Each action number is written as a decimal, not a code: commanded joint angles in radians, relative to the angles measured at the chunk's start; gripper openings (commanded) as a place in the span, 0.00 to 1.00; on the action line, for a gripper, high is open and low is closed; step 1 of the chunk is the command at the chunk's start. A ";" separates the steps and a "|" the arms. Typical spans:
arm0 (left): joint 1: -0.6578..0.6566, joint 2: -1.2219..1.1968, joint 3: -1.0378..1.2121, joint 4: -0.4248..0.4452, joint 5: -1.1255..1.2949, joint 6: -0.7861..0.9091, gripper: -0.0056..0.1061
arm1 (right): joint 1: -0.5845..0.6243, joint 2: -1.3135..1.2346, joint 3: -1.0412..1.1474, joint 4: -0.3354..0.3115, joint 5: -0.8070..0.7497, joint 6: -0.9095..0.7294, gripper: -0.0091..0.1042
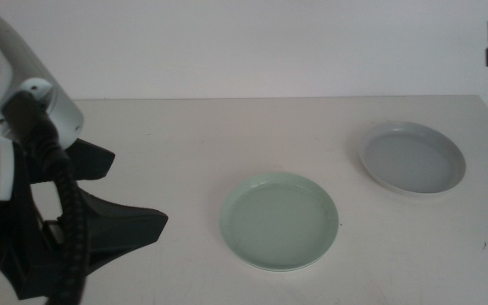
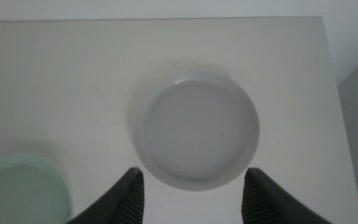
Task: Stack the three bowls on top of each other.
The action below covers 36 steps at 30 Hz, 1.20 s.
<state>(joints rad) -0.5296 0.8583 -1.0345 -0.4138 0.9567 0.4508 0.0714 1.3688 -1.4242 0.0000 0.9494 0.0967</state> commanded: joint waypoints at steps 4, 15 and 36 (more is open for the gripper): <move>0.000 -0.006 -0.031 -0.032 -0.051 -0.004 0.99 | -0.041 0.100 -0.106 0.012 -0.045 -0.031 0.44; 0.000 -0.006 -0.031 -0.032 -0.051 -0.004 0.99 | -0.126 0.379 -0.297 0.014 0.025 -0.031 0.52; 0.000 -0.006 -0.031 -0.032 -0.051 -0.004 0.99 | -0.224 0.771 -0.432 0.071 0.064 -0.082 0.69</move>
<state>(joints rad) -0.5296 0.8583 -1.0345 -0.4138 0.9567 0.4520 -0.1352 2.1875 -1.8222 0.0646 1.0433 0.0254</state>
